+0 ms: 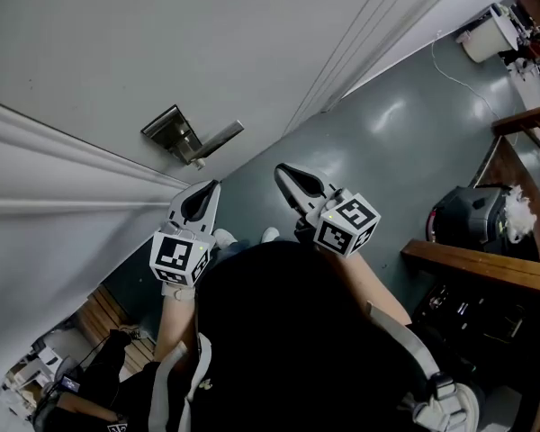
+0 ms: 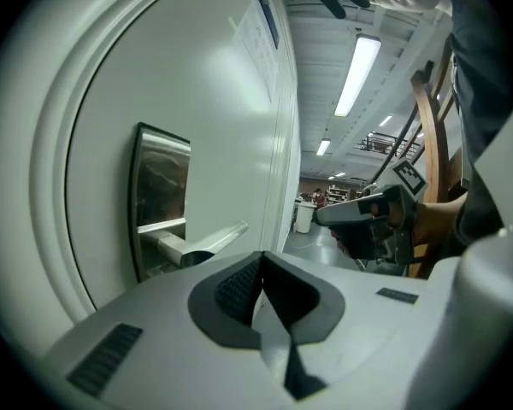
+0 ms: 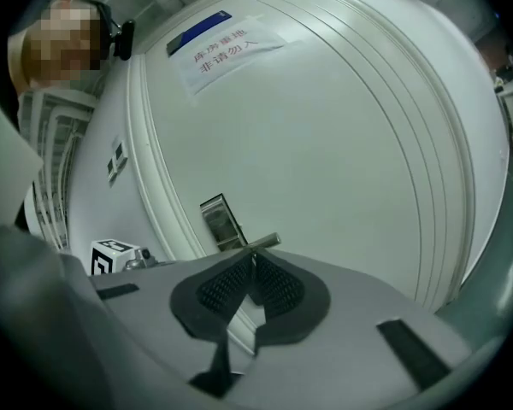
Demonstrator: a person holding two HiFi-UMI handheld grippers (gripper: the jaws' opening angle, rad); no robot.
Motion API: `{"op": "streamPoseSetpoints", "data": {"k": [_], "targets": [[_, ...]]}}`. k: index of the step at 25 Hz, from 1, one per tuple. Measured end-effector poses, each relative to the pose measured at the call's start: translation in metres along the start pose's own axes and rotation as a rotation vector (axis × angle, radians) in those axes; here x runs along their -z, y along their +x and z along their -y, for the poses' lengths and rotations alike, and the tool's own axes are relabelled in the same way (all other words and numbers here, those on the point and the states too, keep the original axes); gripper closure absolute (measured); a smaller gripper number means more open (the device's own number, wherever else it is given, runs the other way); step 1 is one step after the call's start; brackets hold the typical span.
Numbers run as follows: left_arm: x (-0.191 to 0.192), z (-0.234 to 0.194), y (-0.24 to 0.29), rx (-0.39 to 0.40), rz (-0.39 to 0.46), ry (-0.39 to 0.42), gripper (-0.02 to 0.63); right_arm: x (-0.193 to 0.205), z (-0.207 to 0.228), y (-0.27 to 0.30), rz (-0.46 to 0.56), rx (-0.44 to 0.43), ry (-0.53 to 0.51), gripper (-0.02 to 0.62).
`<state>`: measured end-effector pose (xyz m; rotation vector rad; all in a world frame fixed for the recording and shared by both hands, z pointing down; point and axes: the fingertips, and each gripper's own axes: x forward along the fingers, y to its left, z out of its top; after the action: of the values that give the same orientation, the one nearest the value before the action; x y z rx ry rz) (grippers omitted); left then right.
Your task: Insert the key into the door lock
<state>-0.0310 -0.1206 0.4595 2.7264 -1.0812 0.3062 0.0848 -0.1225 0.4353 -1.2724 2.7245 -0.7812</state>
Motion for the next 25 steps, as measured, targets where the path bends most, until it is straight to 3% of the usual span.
{"op": "streamPoseSetpoints", "data": {"k": [10, 25], "targets": [[-0.034, 0.021, 0.017, 0.059, 0.041, 0.056, 0.598, -0.025, 0.004, -0.038, -0.031, 0.095, -0.193, 0.569], [-0.052, 0.034, 0.024, 0.102, 0.074, 0.085, 0.597, -0.031, 0.014, -0.063, -0.021, 0.176, -0.222, 0.569]]}}
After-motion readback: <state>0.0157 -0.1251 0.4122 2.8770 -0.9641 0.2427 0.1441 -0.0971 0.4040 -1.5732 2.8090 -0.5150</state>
